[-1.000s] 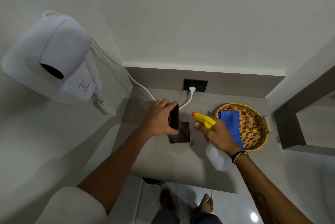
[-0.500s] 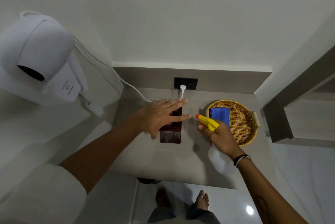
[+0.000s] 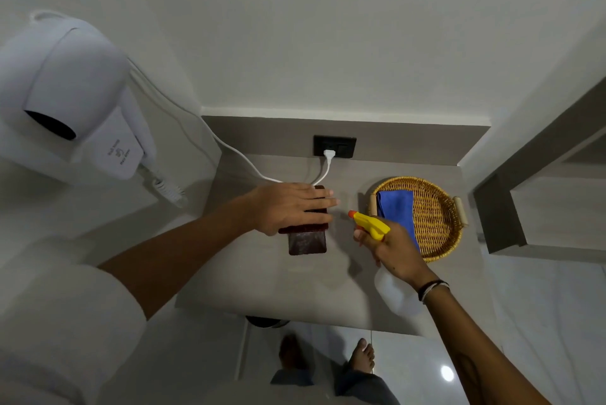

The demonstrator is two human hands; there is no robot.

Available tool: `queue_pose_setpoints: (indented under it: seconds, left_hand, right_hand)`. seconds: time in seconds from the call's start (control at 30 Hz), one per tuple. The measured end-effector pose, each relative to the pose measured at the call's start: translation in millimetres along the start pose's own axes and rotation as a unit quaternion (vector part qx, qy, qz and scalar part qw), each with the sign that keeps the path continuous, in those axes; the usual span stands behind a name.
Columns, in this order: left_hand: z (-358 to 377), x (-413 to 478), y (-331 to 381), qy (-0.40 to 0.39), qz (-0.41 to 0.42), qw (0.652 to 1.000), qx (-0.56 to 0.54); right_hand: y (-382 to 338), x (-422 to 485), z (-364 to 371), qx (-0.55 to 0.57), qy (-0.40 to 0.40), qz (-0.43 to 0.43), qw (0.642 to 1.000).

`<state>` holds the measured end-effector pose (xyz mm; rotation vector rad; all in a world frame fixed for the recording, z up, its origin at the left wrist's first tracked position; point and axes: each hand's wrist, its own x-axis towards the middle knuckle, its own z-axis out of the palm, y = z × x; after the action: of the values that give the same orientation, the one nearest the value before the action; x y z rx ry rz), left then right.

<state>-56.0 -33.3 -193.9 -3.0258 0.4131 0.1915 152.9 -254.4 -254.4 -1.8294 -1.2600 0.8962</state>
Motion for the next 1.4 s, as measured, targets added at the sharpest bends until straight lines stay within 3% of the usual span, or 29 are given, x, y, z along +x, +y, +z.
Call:
queue_pose_setpoints:
  seconds: [0.13, 0.27, 0.43, 0.53, 0.77, 1.13, 1.3, 1.4]
  left_hand:
    - [3.7, -1.6, 1.5, 0.09, -0.165, 0.972, -0.141]
    - [18.2, -17.2, 3.3, 0.119, -0.343, 0.889, -0.279]
    - [44.8, -31.4, 16.7, 0.128, -0.433, 0.824, -0.342]
    - [52.6, -37.0, 20.0, 0.135, -0.461, 0.803, -0.353]
    - [52.3, -40.0, 24.3, 0.132, -0.473, 0.794, -0.359]
    - [41.7, -34.9, 28.3, 0.102, -0.464, 0.804, -0.357]
    - [35.5, -31.5, 23.1, 0.084, -0.439, 0.829, -0.336]
    - [23.3, -27.2, 16.2, 0.051, -0.407, 0.856, -0.315]
  right_hand:
    - [-9.5, 2.3, -3.1, 0.009, -0.002, -0.025, 1.0]
    - [-21.0, 7.7, -0.3, 0.038, -0.005, -0.041, 0.998]
    - [-34.1, 16.8, 6.2, 0.031, -0.029, -0.073, 0.996]
    - [-39.0, 21.3, 10.6, 0.022, -0.044, -0.082, 0.995]
    - [-41.8, 28.6, 17.2, -0.015, -0.075, -0.058, 0.995]
    - [-33.2, 22.5, 18.3, -0.006, -0.045, -0.031, 0.998]
    - [-19.4, 9.3, -1.7, -0.005, -0.027, 0.016, 1.0]
    - [-5.8, 2.8, -32.6, 0.017, 0.024, 0.044, 0.999]
